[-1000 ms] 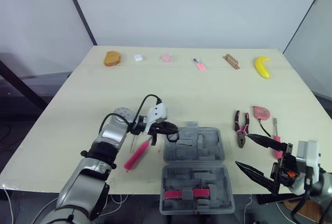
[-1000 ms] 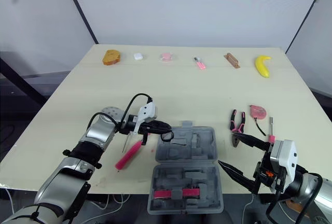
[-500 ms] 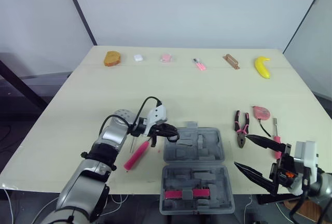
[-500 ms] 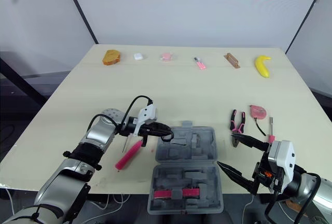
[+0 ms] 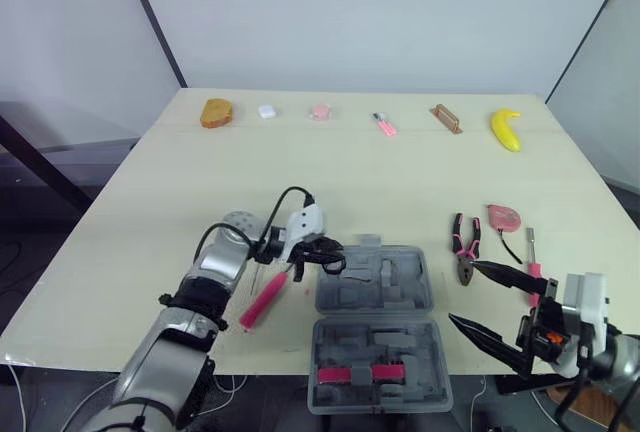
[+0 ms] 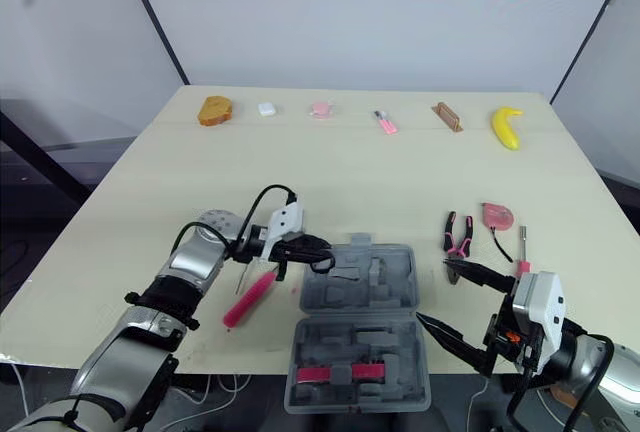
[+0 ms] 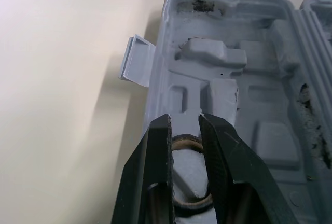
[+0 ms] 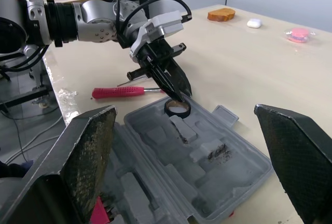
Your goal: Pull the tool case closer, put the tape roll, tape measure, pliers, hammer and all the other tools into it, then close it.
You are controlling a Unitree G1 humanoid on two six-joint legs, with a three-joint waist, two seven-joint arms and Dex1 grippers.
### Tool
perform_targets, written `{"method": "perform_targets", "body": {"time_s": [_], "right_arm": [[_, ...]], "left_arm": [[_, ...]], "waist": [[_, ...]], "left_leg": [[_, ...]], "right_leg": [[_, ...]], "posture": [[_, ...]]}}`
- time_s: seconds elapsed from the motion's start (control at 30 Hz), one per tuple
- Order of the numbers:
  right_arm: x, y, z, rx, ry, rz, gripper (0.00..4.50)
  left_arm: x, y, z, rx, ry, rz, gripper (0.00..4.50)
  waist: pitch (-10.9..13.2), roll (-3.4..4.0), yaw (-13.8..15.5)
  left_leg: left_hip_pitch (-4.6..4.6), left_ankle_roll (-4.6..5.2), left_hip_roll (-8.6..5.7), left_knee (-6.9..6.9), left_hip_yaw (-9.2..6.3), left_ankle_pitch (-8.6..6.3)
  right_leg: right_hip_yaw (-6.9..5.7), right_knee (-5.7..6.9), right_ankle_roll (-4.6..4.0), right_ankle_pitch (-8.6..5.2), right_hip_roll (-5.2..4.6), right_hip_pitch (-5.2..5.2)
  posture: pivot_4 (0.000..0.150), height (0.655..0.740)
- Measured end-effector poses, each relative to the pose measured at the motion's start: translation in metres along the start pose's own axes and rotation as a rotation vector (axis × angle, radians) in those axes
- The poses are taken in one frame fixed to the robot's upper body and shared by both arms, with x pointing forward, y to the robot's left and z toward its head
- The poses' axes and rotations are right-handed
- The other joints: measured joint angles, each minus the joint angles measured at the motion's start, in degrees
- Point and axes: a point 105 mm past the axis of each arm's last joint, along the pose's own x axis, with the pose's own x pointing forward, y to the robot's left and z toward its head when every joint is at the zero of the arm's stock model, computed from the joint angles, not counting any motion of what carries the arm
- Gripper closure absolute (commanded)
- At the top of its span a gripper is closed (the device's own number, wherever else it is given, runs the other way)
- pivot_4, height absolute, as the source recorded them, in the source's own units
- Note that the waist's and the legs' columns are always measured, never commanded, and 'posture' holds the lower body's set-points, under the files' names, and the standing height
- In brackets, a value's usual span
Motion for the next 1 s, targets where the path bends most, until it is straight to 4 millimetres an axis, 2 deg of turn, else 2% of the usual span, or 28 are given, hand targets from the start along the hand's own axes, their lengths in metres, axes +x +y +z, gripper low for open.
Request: {"method": "perform_targets", "body": {"time_s": [0.13,0.37,0.47,0.57,0.63,0.67,0.73,0.8,0.9,1.0], "right_arm": [[0.000,-0.001,-0.002,0.002,0.006,-0.007,0.00],[0.000,-0.001,-0.005,0.006,0.016,-0.004,0.00],[0.001,-0.001,-0.005,0.006,0.014,-0.001,0.00],[0.005,-0.005,-0.004,-0.012,0.005,-0.025,0.00],[0.011,-0.011,-0.006,-0.014,0.001,-0.058,0.00],[0.017,-0.016,-0.008,-0.006,-0.013,-0.090,0.00],[0.028,-0.023,-0.013,0.004,-0.014,-0.133,0.00],[0.033,-0.035,-0.021,-0.005,0.001,-0.198,0.00],[0.031,-0.056,-0.037,0.008,0.028,-0.331,0.00],[0.012,-0.066,-0.054,0.067,0.034,-0.413,0.00]], "left_arm": [[0.006,-0.009,-0.012,0.009,0.032,-0.021,3.56],[0.007,-0.012,-0.021,0.068,0.025,0.031,3.56],[0.008,-0.013,-0.023,0.029,-0.018,0.068,3.56],[0.004,-0.013,-0.023,-0.138,-0.107,0.139,3.56],[-0.007,-0.004,-0.016,-0.255,-0.183,0.232,3.56],[-0.019,0.004,-0.007,-0.309,-0.239,0.313,3.56],[-0.042,0.015,0.010,-0.329,-0.340,0.437,3.56],[-0.054,0.015,0.017,-0.328,-0.408,0.525,3.56],[-0.064,-0.004,-0.003,-0.398,-0.392,0.632,3.56],[-0.082,-0.038,-0.028,-0.531,-0.399,0.674,2.72]], "waist": [[0.0,0.00,-0.1],[-0.3,0.05,-0.1],[-0.5,0.19,-0.1],[-0.5,0.19,-0.2],[-0.4,0.10,-0.1],[-0.4,0.08,-0.2],[-0.4,0.14,-0.3],[-0.4,0.18,-0.2],[-0.4,0.19,-0.1],[-0.4,0.18,0.0]], "left_leg": [[0.01,0.00,0.01,-0.01,-0.01,0.00],[0.28,0.00,0.01,-0.02,0.01,0.00],[0.33,0.00,0.02,-0.02,0.00,0.00],[0.25,0.00,0.05,-0.02,-0.06,0.00],[0.20,0.00,0.06,-0.01,-0.14,0.00],[0.19,0.00,0.09,-0.01,-0.26,0.00],[0.24,-0.01,0.09,-0.03,-0.30,0.00],[0.26,-0.01,0.08,-0.05,-0.24,0.00],[0.27,-0.01,0.08,-0.08,-0.21,0.00],[0.24,-0.01,0.14,-0.17,-0.24,-0.01]], "right_leg": [[-0.01,0.01,0.00,0.00,0.01,0.00],[-0.05,-0.02,0.00,-0.01,0.00,0.28],[-0.02,-0.02,0.00,-0.01,0.01,0.31],[-0.05,-0.01,-0.01,-0.01,0.01,0.25],[-0.12,-0.02,-0.01,-0.01,0.01,0.23],[-0.13,-0.02,-0.01,0.00,0.01,0.23],[-0.06,0.00,-0.01,0.00,-0.06,0.23],[0.00,-0.02,-0.01,0.00,-0.12,0.24],[0.03,-0.05,0.00,0.00,-0.16,0.23],[-0.03,-0.10,-0.02,-0.01,-0.21,0.22]], "posture": [[0.150,0.7400],[0.150,0.7400],[0.150,0.7400],[0.150,0.7400],[0.150,0.7400],[0.150,0.7400],[0.150,0.7400],[0.150,0.7400],[0.150,0.7400],[0.150,0.7400]]}}
